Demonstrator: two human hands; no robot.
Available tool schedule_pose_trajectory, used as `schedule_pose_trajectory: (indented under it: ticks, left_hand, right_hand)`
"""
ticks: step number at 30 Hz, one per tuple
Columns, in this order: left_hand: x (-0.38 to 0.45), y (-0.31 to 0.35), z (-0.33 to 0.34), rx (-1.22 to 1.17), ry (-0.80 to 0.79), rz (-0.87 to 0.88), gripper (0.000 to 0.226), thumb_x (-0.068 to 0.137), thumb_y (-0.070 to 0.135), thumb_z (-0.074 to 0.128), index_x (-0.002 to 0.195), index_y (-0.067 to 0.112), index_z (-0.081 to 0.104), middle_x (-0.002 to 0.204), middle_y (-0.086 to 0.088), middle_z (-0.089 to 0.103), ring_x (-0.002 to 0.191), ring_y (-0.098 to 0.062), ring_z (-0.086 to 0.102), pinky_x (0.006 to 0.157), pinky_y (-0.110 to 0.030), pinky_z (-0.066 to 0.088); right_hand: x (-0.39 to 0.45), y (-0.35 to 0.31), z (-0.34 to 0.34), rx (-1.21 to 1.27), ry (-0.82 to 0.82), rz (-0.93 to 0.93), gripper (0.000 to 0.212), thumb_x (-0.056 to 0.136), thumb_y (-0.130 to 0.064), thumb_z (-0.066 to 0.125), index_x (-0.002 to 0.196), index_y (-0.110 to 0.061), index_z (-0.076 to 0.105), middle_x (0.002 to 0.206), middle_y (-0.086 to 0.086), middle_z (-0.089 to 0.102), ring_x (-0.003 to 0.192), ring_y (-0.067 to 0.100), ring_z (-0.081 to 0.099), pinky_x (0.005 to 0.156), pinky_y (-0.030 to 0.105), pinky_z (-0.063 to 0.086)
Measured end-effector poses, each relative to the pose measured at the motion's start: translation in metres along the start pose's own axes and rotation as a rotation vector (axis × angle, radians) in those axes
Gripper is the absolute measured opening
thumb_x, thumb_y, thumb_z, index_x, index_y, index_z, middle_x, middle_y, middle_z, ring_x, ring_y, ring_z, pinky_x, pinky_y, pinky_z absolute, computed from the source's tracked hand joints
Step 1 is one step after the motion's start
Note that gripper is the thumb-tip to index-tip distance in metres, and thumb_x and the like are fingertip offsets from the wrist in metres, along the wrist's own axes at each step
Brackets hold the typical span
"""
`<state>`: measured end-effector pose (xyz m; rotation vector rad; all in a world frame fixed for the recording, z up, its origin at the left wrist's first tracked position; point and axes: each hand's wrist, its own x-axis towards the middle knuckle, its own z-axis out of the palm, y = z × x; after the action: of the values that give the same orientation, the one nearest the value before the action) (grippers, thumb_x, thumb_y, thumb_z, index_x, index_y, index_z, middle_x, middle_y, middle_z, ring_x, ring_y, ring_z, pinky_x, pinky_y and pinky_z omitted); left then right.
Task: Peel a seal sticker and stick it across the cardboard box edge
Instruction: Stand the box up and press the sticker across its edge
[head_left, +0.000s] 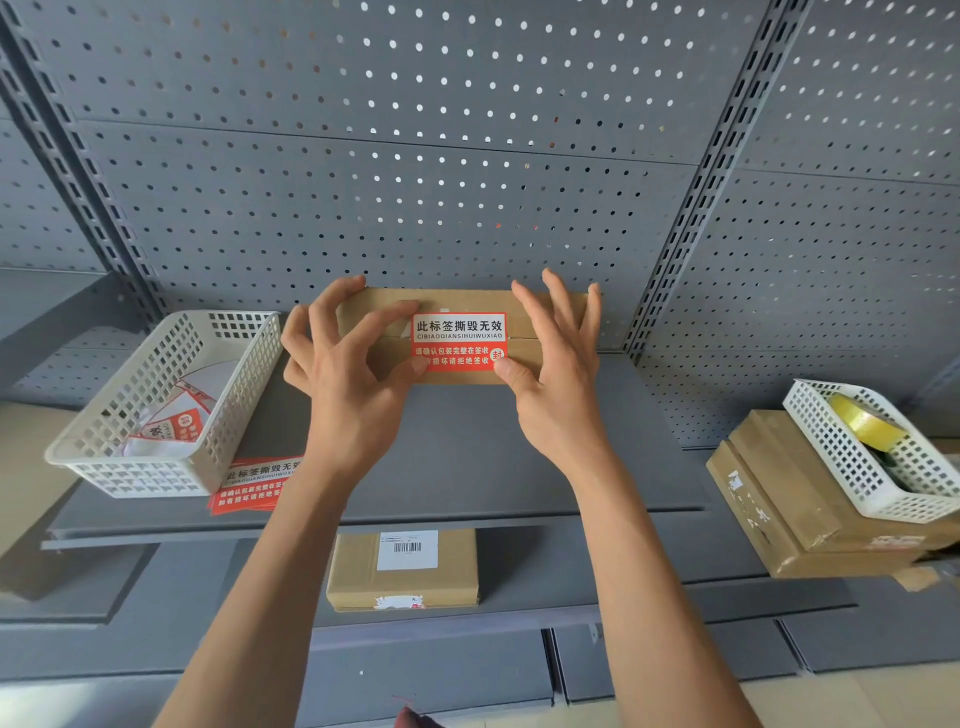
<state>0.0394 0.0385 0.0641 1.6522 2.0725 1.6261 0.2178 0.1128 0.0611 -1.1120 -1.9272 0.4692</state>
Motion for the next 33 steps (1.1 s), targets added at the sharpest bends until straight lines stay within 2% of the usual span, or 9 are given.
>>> schedule_pose_trajectory:
  ticks: [2, 4, 6, 8, 11, 14, 18, 27, 33]
  left_hand:
    - [-0.002, -0.001, 0.0, -0.002, 0.0, 0.012, 0.053, 0.081, 0.015, 0.078, 0.118, 0.051, 0.065, 0.152, 0.01, 0.035, 0.142, -0.029, 0.016, 0.107, -0.043, 0.013]
    - [-0.003, 0.0, 0.001, -0.011, 0.017, 0.018, 0.051, 0.083, 0.014, 0.07, 0.115, 0.053, 0.065, 0.151, 0.013, 0.034, 0.142, -0.025, 0.015, 0.107, -0.042, 0.011]
    - [-0.003, 0.002, 0.005, -0.032, 0.057, -0.013, 0.037, 0.089, 0.021, 0.067, 0.11, 0.051, 0.067, 0.149, 0.015, 0.036, 0.142, -0.022, 0.017, 0.108, -0.042, 0.012]
    - [-0.002, 0.007, 0.009, -0.029, 0.107, -0.074, 0.016, 0.091, 0.039, 0.069, 0.105, 0.046, 0.07, 0.147, 0.016, 0.039, 0.142, -0.022, 0.019, 0.107, -0.042, 0.015]
    - [-0.001, 0.011, 0.015, 0.028, 0.148, -0.089, 0.023, 0.084, 0.055, 0.072, 0.104, 0.042, 0.07, 0.145, 0.017, 0.04, 0.14, -0.025, 0.024, 0.105, -0.043, 0.019]
    - [0.0, 0.011, 0.018, 0.057, 0.176, -0.09, 0.027, 0.081, 0.057, 0.075, 0.103, 0.042, 0.07, 0.144, 0.016, 0.042, 0.14, -0.026, 0.025, 0.104, -0.043, 0.02]
    - [0.002, 0.012, 0.02, 0.057, 0.182, -0.097, 0.032, 0.076, 0.06, 0.078, 0.102, 0.042, 0.07, 0.143, 0.016, 0.044, 0.14, -0.025, 0.025, 0.102, -0.04, 0.019]
    - [0.001, 0.008, 0.018, 0.007, 0.167, -0.087, 0.019, 0.085, 0.046, 0.069, 0.103, 0.041, 0.071, 0.144, 0.015, 0.042, 0.139, -0.026, 0.024, 0.104, -0.044, 0.019]
    - [0.001, 0.008, 0.017, -0.022, 0.163, -0.093, 0.013, 0.09, 0.038, 0.069, 0.102, 0.04, 0.072, 0.145, 0.015, 0.042, 0.141, -0.025, 0.021, 0.104, -0.043, 0.016]
  right_hand:
    - [0.0, 0.002, -0.002, 0.013, -0.028, 0.006, 0.07, 0.092, -0.009, 0.066, 0.152, -0.031, 0.039, 0.168, -0.013, 0.013, 0.156, 0.019, -0.015, 0.118, 0.04, 0.006]
    - [-0.001, 0.003, -0.003, 0.038, -0.033, 0.0, 0.067, 0.091, -0.015, 0.065, 0.151, -0.033, 0.041, 0.167, -0.013, 0.015, 0.156, 0.018, -0.014, 0.12, 0.042, 0.007]
    - [-0.002, -0.001, -0.001, 0.051, 0.026, 0.001, 0.059, 0.09, -0.034, 0.064, 0.146, -0.033, 0.046, 0.165, -0.013, 0.021, 0.156, 0.017, -0.01, 0.117, 0.039, 0.009]
    - [-0.003, -0.01, 0.004, 0.008, 0.098, 0.024, 0.057, 0.089, -0.052, 0.062, 0.141, -0.034, 0.049, 0.163, -0.013, 0.026, 0.156, 0.018, -0.005, 0.113, 0.041, 0.015]
    - [-0.003, -0.018, 0.014, -0.14, 0.158, 0.048, 0.066, 0.085, -0.07, 0.058, 0.139, -0.035, 0.045, 0.16, -0.011, 0.028, 0.156, 0.025, 0.0, 0.109, 0.051, 0.028]
    - [-0.001, -0.019, 0.019, -0.254, 0.177, 0.061, 0.074, 0.082, -0.078, 0.053, 0.14, -0.034, 0.041, 0.16, -0.009, 0.028, 0.155, 0.03, 0.004, 0.103, 0.053, 0.034]
    - [0.001, -0.018, 0.021, -0.285, 0.181, 0.063, 0.068, 0.086, -0.073, 0.053, 0.141, -0.033, 0.041, 0.16, -0.007, 0.028, 0.155, 0.031, 0.003, 0.103, 0.053, 0.032]
    - [0.002, -0.012, 0.02, -0.223, 0.163, 0.046, 0.041, 0.102, -0.044, 0.048, 0.141, -0.032, 0.043, 0.162, -0.007, 0.025, 0.155, 0.029, -0.001, 0.106, 0.054, 0.028]
    - [0.002, -0.01, 0.018, -0.18, 0.157, 0.042, 0.039, 0.102, -0.037, 0.043, 0.141, -0.033, 0.043, 0.16, -0.009, 0.027, 0.155, 0.028, 0.0, 0.106, 0.055, 0.028]
